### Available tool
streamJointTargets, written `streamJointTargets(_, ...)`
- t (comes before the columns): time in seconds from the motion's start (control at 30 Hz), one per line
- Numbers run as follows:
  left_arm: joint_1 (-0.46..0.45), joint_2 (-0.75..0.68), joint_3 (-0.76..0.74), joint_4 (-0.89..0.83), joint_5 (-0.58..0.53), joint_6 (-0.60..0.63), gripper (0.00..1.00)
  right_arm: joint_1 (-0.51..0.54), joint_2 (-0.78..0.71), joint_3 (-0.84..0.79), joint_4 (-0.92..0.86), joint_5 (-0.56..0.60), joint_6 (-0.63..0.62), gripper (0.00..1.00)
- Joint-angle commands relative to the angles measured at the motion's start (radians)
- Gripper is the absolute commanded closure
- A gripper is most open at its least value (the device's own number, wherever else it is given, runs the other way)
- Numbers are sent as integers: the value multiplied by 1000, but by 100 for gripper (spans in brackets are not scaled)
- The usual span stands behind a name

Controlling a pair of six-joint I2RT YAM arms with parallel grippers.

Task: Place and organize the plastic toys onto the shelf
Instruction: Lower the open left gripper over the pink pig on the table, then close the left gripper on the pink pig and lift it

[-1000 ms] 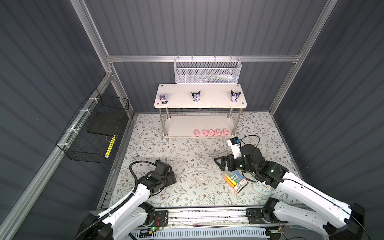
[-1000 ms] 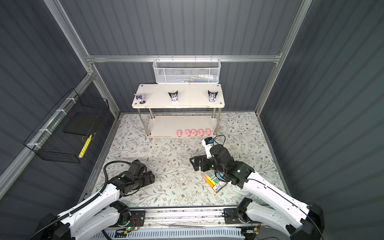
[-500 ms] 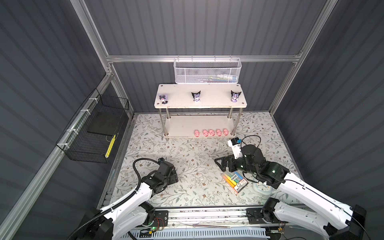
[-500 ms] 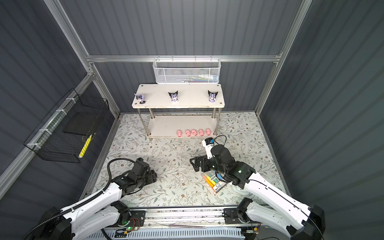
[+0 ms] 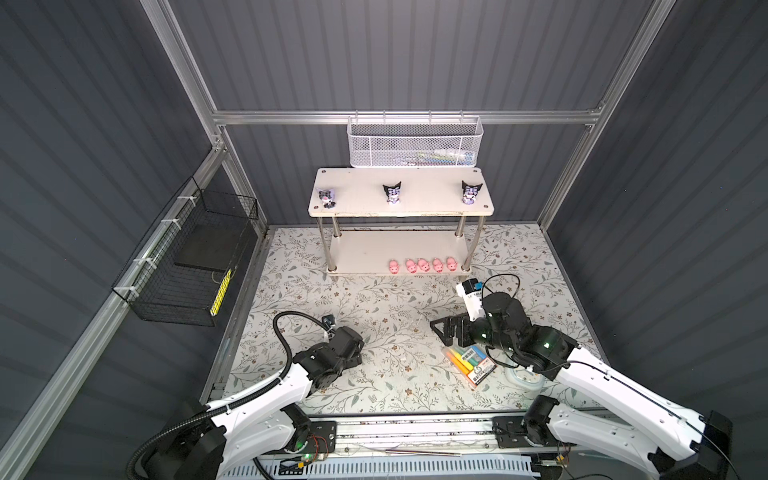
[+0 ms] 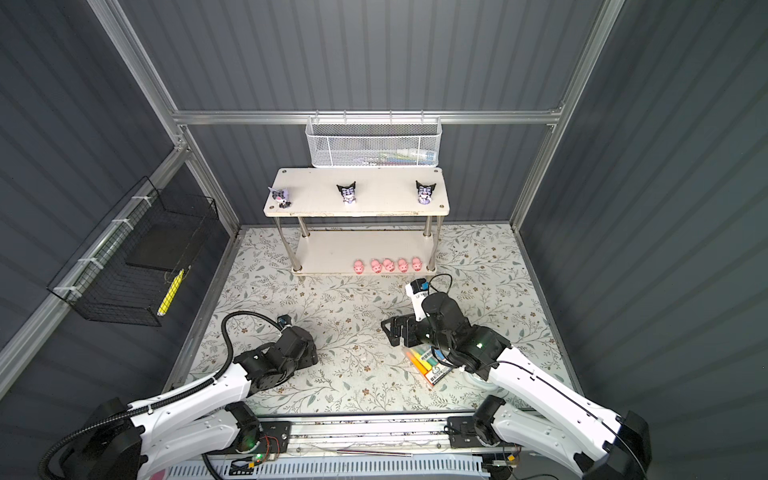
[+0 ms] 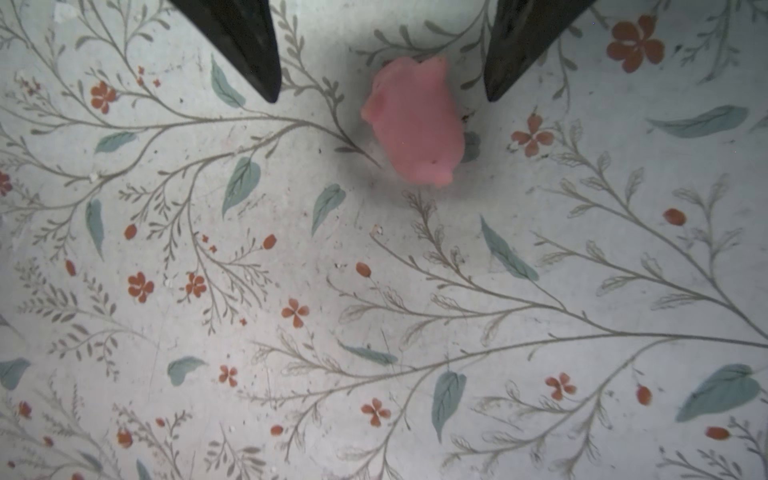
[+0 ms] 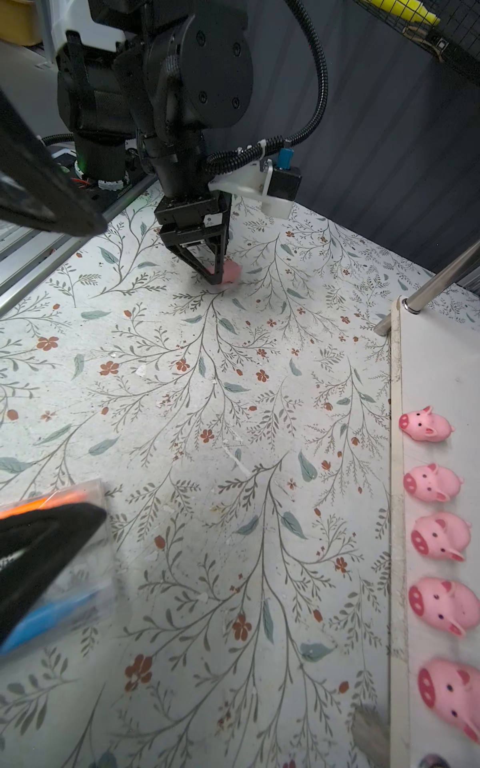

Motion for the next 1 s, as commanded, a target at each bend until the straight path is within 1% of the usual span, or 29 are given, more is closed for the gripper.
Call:
streamJointTargets(0.0,-18,7,-7,-39,-91,-72,23,-4,-22,-14,-6,5,8,1)
streamJointTargets(0.1,-57,37,-3,-32,-139,-100,23,-4,-36,-27,-2,7,11,1)
streamJointTargets(0.17,-90,60,17,-61,-193,-124,23,-4,-42,-34,-2,9,10,1)
streamJointTargets(0.23,-109,73,30,-70,-222,-130,23,-5,-41,-38,-6,14,15,1)
streamJointTargets(0.33,-112,88,35,-73,-231,-143,22,-5,-42,-45,-8,14,18,1)
streamJointTargets(0.47,-114,111,19,-23,-224,-137,23,-5,-49,-48,-15,10,27,1)
streamJointTargets(0.7,-113,226,6,74,-217,-130,27,-5,-64,-61,-16,22,26,1)
streamJointTargets(0.8,-113,251,5,95,-224,-133,35,-5,-52,-57,-15,23,17,1)
streamJointTargets(0.83,-114,254,3,102,-227,-133,38,-5,-45,-53,-40,23,15,1)
streamJointTargets(0.9,-113,257,-1,103,-234,-137,40,-5,-36,-48,-46,21,12,1)
streamJointTargets(0.97,-113,256,-7,100,-239,-141,40,-5,-34,-47,-50,21,11,1)
